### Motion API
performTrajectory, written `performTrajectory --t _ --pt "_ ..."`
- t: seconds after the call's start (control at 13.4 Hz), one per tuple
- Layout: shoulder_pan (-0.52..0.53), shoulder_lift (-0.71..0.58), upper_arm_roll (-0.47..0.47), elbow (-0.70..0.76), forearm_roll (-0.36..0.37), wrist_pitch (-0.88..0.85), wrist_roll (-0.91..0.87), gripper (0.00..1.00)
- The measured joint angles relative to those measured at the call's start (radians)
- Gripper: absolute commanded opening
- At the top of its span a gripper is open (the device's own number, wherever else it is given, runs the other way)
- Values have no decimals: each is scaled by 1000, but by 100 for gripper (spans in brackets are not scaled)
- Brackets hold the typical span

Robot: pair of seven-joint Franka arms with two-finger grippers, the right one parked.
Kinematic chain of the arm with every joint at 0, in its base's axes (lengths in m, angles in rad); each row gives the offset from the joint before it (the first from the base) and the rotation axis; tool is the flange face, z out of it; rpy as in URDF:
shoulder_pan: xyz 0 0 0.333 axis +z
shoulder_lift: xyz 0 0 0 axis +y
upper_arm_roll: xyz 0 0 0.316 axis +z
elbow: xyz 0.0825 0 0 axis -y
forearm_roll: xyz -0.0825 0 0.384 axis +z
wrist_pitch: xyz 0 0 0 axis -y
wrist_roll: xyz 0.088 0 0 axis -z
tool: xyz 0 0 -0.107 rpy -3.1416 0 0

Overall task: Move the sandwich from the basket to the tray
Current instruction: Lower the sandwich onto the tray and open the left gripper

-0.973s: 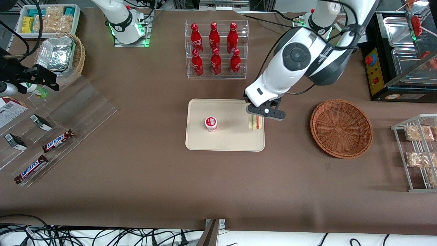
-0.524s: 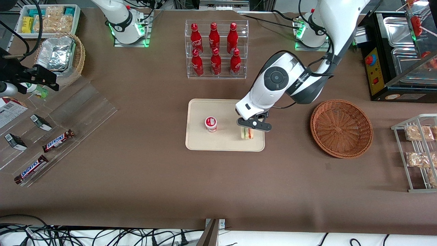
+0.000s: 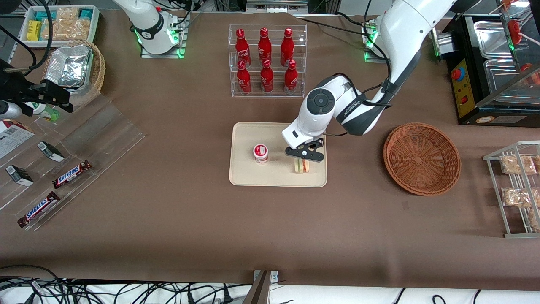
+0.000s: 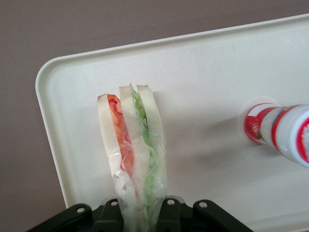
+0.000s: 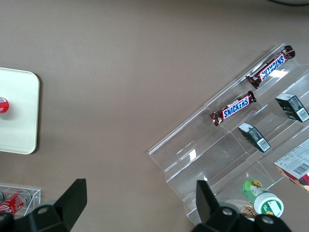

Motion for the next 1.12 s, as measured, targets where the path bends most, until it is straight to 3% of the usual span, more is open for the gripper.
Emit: performTrajectory --t 0.45,0.75,0.9,0.97,1.12 --pt "0 29 0 -1 35 3 -13 0" --pt "-5 41 0 -2 44 19 -21 12" --pt "-5 47 0 -3 44 22 -22 27" --pt "-5 49 0 -3 44 23 -29 42" --pt "-8 49 0 -2 44 24 -58 80"
